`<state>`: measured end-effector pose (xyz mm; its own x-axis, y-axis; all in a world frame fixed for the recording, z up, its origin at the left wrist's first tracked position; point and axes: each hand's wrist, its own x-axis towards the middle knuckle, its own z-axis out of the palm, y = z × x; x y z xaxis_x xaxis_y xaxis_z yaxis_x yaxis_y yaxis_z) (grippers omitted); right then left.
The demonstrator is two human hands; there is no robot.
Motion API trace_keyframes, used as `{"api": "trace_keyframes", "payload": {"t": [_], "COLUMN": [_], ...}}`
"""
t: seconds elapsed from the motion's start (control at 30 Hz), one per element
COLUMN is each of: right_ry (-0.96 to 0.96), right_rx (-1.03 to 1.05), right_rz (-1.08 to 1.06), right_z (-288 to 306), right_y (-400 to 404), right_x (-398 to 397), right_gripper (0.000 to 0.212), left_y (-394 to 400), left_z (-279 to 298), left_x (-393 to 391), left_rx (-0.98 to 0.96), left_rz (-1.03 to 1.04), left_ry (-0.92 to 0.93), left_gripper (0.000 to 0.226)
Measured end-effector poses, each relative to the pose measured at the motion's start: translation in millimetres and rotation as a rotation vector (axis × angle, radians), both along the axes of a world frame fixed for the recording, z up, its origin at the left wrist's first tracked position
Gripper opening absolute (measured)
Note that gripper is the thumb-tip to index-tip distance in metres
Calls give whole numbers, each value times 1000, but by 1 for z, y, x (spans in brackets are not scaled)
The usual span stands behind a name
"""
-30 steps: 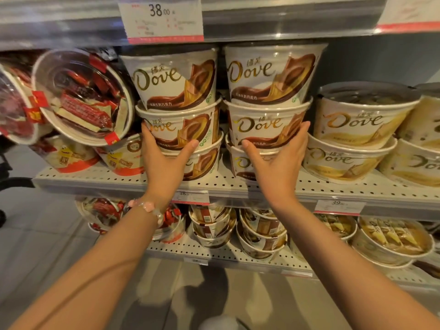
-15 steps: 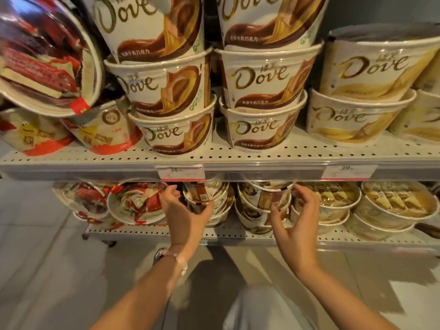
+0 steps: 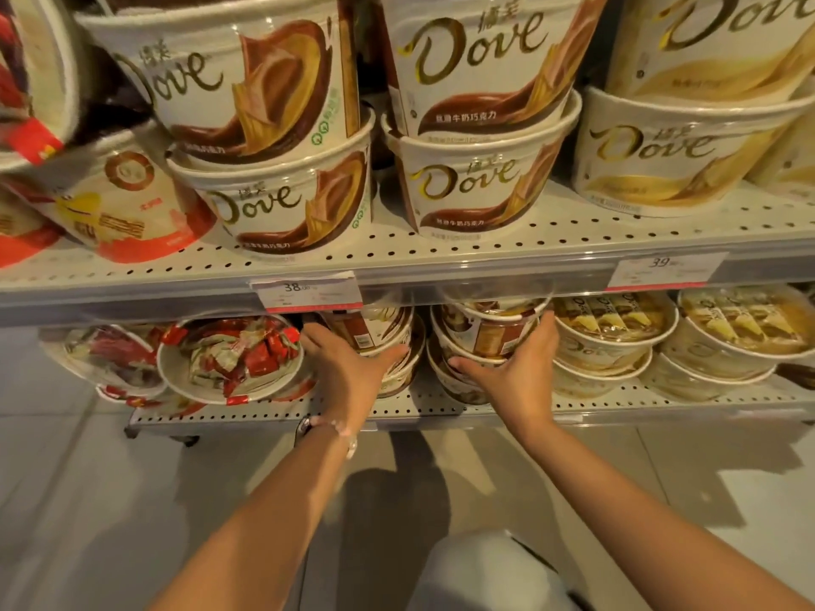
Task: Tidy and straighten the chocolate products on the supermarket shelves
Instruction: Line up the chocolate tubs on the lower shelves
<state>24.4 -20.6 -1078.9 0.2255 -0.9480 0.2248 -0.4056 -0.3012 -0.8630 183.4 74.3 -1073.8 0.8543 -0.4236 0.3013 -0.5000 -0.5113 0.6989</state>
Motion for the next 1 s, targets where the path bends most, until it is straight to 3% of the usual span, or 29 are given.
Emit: {"api": "trace_keyframes", "payload": {"t": [0.13, 0.37, 0.43, 0.53, 0.63, 0.73, 0.87, 1.0], "right_ry": [4, 81, 144, 194, 191, 186, 46, -119], "right_rx": [-12, -12, -14, 50, 166, 199, 125, 105], "right_rz": [9, 146, 205, 304, 368, 394, 340, 224], "right_z": [1, -1, -2, -2, -2, -4, -13, -30], "right_y": [-6, -28, -36, -47, -56, -57, -40, -16], "right_x": [-1, -14, -18, -23, -28, -30, -32, -27], "right_gripper": [114, 80, 77, 83, 83, 85, 89, 112], "left_y": [-9, -2, 2, 10, 10, 8, 14, 2], "left_z": [3, -7, -8, -12, -13, -13, -25, -38], "left_x": [9, 30, 40, 52, 57, 52, 29, 13], "left_rx": [22, -84, -64, -38, 1, -9, -127, -212], "left_rz": [-17, -168, -221, -311, -345, -324, -247, -132], "left_ry": [122, 324, 408, 386, 422, 438, 289, 443], "left_gripper": [118, 89, 83, 74, 94, 98, 105, 131]}}
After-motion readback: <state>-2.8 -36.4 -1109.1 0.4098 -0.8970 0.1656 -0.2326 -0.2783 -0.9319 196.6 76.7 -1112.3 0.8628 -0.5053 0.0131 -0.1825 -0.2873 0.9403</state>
